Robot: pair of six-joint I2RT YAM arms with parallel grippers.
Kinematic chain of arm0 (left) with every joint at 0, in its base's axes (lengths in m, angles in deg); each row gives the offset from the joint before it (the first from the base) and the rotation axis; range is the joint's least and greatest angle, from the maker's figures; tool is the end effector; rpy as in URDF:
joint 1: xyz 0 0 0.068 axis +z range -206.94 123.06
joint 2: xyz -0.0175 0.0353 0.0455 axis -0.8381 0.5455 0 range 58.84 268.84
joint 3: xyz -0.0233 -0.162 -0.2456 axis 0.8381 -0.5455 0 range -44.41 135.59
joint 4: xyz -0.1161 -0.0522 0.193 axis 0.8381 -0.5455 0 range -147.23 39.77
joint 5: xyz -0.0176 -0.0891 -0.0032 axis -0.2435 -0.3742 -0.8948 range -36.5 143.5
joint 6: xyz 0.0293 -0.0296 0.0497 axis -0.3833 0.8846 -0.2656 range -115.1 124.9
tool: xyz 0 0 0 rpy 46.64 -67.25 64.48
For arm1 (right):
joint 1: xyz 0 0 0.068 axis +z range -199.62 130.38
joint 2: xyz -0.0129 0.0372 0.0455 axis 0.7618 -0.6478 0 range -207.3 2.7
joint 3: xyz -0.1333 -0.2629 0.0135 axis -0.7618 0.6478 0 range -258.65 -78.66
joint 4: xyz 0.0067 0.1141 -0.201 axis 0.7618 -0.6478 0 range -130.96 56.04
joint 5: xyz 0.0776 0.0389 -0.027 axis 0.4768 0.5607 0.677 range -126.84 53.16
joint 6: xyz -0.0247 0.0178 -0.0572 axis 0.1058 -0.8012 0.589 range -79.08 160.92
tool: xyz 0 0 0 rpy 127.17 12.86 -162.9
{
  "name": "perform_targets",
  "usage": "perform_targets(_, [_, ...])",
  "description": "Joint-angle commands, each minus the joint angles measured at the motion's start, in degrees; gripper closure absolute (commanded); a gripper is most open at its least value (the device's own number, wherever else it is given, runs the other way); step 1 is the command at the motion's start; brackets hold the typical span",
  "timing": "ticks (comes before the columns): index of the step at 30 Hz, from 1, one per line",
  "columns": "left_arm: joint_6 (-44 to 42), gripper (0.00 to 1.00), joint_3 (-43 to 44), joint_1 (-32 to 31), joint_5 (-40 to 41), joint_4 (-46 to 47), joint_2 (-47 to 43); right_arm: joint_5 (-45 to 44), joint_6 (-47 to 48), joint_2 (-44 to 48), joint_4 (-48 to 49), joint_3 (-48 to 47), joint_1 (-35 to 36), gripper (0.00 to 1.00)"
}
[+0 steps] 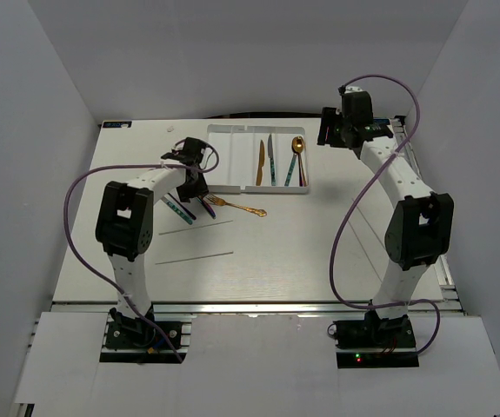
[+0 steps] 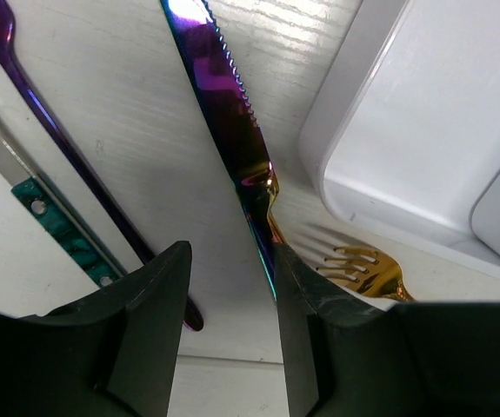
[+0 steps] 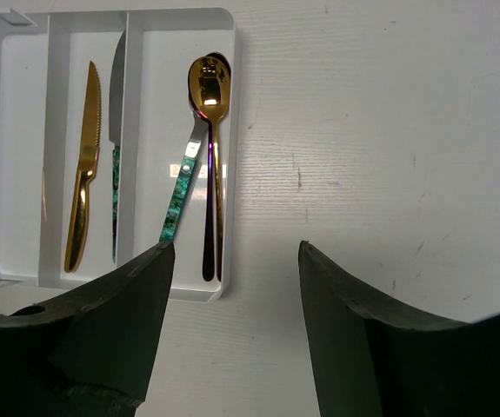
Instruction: Sort the eating utensils into containers
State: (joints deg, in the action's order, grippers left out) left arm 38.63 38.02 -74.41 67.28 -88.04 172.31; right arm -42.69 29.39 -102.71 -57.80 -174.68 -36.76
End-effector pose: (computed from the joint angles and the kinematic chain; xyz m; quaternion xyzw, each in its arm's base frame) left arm 0.3772 -0.1060 0.2038 -0.1598 0.9630 0.0276 0.2154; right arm 0.4102 0.0885 0.3466 0.0140 0.8788 0.0564 0.4736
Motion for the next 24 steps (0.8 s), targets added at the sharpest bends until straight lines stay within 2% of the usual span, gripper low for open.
perform_targets(1, [0.98, 0.46, 2.64, -0.02, 0.63, 0.1, 1.75, -0.39, 0.28, 3.1, 1.34, 0.23, -0.21, 0.35])
perform_targets(6, [1.33, 0.42, 3.7, -0.02, 0.9, 0.1, 3.77, -0.39, 0.37, 3.1, 1.25, 0.31, -0.47, 0.35])
perform_targets(13, [1.16, 0.43, 2.65, -0.02, 1.16, 0.01, 5.09, -0.04, 0.81, 3.54, 1.07, 0.84, -1.17, 0.36])
perform_targets(15, [1.07, 0.46, 0.37, 0.25, 1.51, -0.43, 4.39, 0.04, 0.89, 3.54, 1.07, 0.93, -1.61, 0.36])
perform_targets(24, [1.16, 0.77, -7.46, 4.9, 0.63, -0.96, 0.96, 0.84, 0.98, 3.54, 0.72, 1.72, -2.76, 0.38])
